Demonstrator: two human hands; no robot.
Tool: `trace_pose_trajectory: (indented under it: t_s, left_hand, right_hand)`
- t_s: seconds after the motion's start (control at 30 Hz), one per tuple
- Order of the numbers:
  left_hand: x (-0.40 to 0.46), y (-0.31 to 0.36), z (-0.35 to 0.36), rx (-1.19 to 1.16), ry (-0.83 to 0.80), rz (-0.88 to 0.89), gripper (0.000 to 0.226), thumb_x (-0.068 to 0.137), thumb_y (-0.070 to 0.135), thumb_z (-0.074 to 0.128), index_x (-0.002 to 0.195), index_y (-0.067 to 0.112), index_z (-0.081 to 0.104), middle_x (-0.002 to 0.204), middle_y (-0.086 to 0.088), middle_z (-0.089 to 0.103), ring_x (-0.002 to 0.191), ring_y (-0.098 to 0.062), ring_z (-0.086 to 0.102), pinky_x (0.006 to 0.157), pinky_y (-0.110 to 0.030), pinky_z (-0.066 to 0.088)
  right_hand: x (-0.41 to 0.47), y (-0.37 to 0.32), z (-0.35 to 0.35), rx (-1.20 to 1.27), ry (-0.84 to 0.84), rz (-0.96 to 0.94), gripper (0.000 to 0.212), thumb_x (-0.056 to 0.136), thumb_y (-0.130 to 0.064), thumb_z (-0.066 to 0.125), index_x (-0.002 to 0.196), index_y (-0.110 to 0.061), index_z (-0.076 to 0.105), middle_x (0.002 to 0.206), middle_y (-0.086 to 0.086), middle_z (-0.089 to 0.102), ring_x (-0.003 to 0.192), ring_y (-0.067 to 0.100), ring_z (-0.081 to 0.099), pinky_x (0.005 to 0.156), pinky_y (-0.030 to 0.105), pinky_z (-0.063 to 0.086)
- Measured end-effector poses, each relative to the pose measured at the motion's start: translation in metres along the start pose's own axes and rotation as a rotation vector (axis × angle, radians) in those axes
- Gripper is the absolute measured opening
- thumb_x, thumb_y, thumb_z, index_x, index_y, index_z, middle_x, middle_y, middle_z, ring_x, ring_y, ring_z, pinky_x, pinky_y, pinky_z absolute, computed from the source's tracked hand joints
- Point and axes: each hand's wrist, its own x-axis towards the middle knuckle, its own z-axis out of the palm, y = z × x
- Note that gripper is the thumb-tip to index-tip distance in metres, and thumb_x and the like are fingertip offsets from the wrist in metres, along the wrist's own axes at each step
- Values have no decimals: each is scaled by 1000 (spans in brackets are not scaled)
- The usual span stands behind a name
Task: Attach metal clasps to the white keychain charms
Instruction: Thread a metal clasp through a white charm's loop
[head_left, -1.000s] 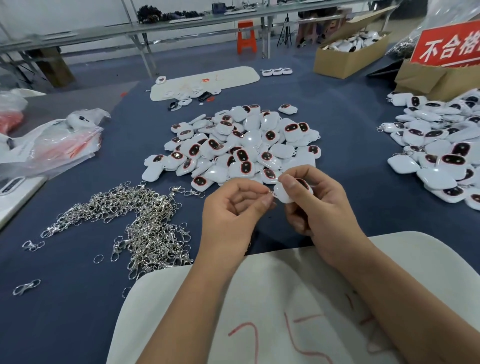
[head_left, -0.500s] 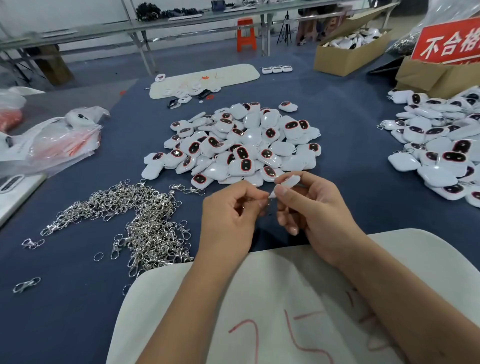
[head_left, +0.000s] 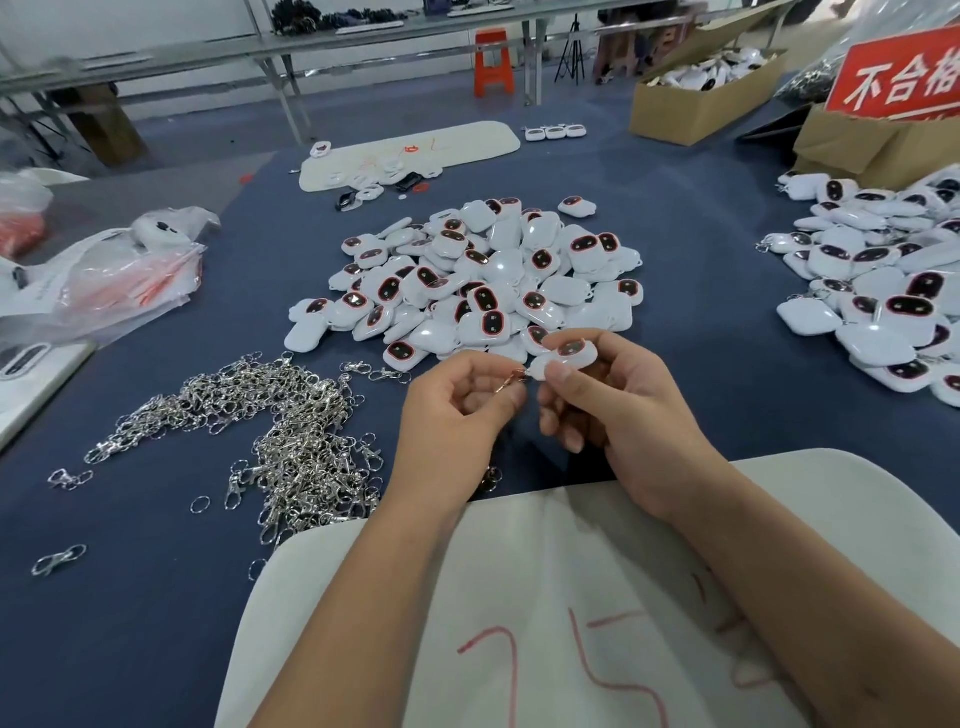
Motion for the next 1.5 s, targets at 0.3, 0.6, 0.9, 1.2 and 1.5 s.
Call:
trace_pose_trajectory:
  t_s: [0.3, 0.6, 0.9, 1.2, 1.5]
  left_hand:
    - [-3, 2, 7, -286, 97, -62, 13, 90, -7, 68, 94, 6, 71, 80, -17, 75, 72, -19, 73, 68, -21, 55]
    - [-6, 4, 9, -91, 176, 47, 13, 87, -9, 70, 86, 4, 70, 76, -9, 75, 69, -18, 71, 68, -28, 57]
    - [-8, 6, 7, 443, 165, 280, 22, 84, 0, 71, 78, 20, 73, 71, 10, 71, 66, -10, 67, 64, -27, 54]
    - [-10, 6, 5, 458, 210, 305, 23, 81, -3, 73, 79, 20, 70, 72, 11, 71, 67, -10, 69, 68, -26, 57]
    - [-2, 6, 1, -74, 82, -7, 29, 85, -20, 58, 98, 3, 70, 93, -11, 77, 90, -21, 75, 86, -30, 58]
  right_hand:
    - [-1, -1, 1, 14, -12, 5, 30, 95, -13, 71, 122, -4, 63, 85, 13, 75, 63, 22, 62, 51, 24, 46]
    - [-2, -2, 1, 30, -18, 19, 33, 92, -16, 72, 121, -4, 62, 89, 16, 75, 62, 20, 60, 52, 23, 45]
    - [-3, -1, 2, -57, 20, -5, 30, 90, -16, 72, 117, -6, 64, 80, 12, 72, 60, 19, 58, 51, 24, 46]
    - [-6, -1, 3, -149, 25, -45, 21, 98, -8, 68, 119, -9, 64, 80, 9, 71, 60, 19, 57, 52, 24, 46]
    - [-1, -3, 0, 43, 20, 24, 34, 90, -17, 67, 122, -7, 64, 85, 12, 70, 61, 22, 56, 52, 25, 43]
